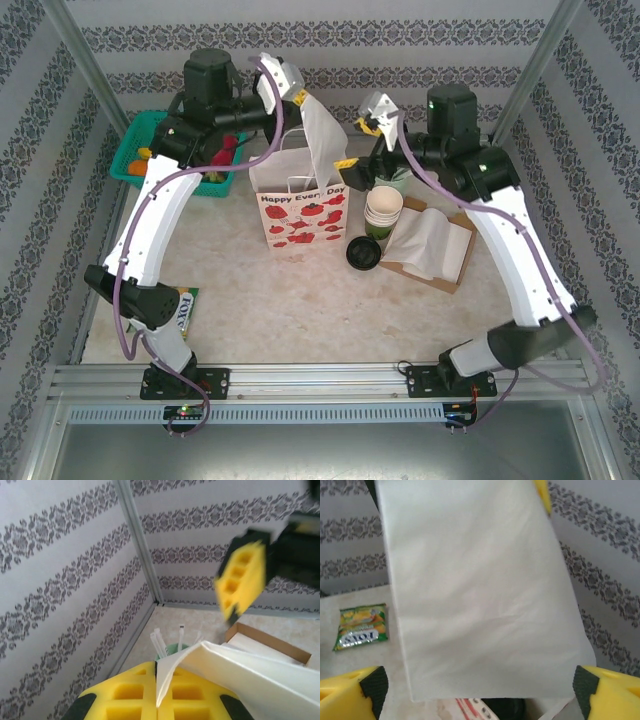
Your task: Pack the takeout coffee
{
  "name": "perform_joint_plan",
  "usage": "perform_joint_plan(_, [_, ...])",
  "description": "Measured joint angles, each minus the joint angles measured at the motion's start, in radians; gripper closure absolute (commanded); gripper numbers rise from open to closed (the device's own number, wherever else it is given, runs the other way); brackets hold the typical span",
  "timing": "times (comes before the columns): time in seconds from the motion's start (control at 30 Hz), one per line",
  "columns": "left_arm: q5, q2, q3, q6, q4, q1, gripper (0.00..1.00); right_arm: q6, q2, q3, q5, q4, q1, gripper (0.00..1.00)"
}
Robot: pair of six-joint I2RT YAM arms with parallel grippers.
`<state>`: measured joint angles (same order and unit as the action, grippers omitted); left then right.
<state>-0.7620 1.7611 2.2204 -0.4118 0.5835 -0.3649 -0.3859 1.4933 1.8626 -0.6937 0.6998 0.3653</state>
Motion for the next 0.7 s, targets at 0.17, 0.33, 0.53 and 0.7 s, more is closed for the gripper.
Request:
perform_joint_plan(0.17, [-0.064, 0.012, 0.041, 0.002, 0.003, 0.000, 1.00, -0.084, 0.157, 0.167, -0.040, 0.035, -0.010, 0.02])
perform_joint_plan(0.33, [-0.120, 0.018, 0.048, -0.001, 0.022, 0.001, 1.00, -0.176, 0.316, 0.375, -0.099, 0.111, -0.017, 0.08])
perform_joint_plan(0.53, [-0.160, 0.060, 0.112, -0.006, 0.058, 0.014, 1.00, -0.245, 0.391, 0.472, -0.267, 0.187, -0.035, 0.54])
perform_joint_plan(0.7, [-0.182, 0.079, 0.128, -0.006, 0.065, 0.020, 0.92, -0.215, 0.406, 0.492, -0.311, 0.186, -0.036, 0.90])
